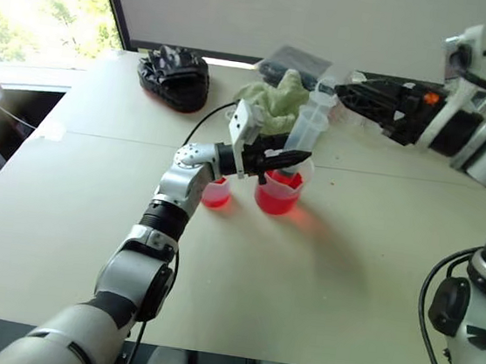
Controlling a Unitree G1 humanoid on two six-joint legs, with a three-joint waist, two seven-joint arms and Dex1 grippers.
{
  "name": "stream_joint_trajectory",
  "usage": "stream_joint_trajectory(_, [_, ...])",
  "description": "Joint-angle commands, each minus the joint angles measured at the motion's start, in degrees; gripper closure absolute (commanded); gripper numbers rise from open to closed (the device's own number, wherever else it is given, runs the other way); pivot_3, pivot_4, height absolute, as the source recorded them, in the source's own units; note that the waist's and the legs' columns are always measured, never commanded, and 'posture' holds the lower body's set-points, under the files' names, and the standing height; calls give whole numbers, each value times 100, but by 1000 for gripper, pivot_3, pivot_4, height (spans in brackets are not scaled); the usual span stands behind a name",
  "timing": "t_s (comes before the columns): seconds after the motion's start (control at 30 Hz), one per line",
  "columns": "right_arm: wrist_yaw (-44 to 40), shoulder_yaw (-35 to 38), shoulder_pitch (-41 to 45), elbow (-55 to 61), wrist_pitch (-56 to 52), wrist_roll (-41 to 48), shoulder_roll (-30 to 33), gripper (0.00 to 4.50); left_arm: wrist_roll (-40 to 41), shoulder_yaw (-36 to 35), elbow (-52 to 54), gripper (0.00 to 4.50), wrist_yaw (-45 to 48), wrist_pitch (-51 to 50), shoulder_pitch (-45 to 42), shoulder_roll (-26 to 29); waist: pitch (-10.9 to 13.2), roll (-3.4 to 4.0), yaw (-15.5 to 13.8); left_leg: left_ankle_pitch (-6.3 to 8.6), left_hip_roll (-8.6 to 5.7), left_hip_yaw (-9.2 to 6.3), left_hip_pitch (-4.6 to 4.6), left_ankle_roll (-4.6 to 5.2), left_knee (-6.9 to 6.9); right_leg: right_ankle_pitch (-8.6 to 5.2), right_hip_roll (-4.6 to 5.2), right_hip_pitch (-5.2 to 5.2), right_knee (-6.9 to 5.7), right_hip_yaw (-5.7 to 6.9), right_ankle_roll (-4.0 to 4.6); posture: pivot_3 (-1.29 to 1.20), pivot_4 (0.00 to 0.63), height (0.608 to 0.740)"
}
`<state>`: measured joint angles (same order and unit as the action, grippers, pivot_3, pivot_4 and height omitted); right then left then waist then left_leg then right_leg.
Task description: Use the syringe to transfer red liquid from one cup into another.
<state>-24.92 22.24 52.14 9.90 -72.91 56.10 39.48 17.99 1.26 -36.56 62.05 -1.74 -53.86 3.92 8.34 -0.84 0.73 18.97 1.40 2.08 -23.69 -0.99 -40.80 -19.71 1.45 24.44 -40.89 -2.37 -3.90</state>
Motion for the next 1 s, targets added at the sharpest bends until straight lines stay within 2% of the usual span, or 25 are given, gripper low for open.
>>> stream_joint_trajectory(0.03, [-9,385,121,150,152,362,24,559,55,-39,99,3138,11,129,-124,-23,0,0,0,0,0,0,-1,0,0,0,0,0,0,0,0,0,150,740])
stream_joint_trajectory(0.4, [391,338,-88,277,459,461,-147,559,168,-273,193,3138,-252,275,-312,29,0,0,1,0,1,0,-1,0,0,0,0,0,2,0,0,0,150,740])
stream_joint_trajectory(0.67, [550,164,-199,305,662,428,-274,559,594,-533,945,3138,-449,-421,-297,330,0,0,7,-6,4,0,-3,-10,0,0,-2,0,1,0,0,0,150,740])
stream_joint_trajectory(0.87, [523,-28,-256,305,770,440,-398,559,1319,-1121,1750,3138,-1251,-1382,-249,499,0,0,19,-6,5,0,-3,-11,0,0,-2,0,1,0,0,0,150,740])
stream_joint_trajectory(1.0, [474,-110,-295,348,837,488,-476,559,1485,-1346,2341,3138,-1656,-1688,11,731,0,0,17,-11,6,-1,-3,-20,0,0,-2,0,1,0,0,0,150,740])
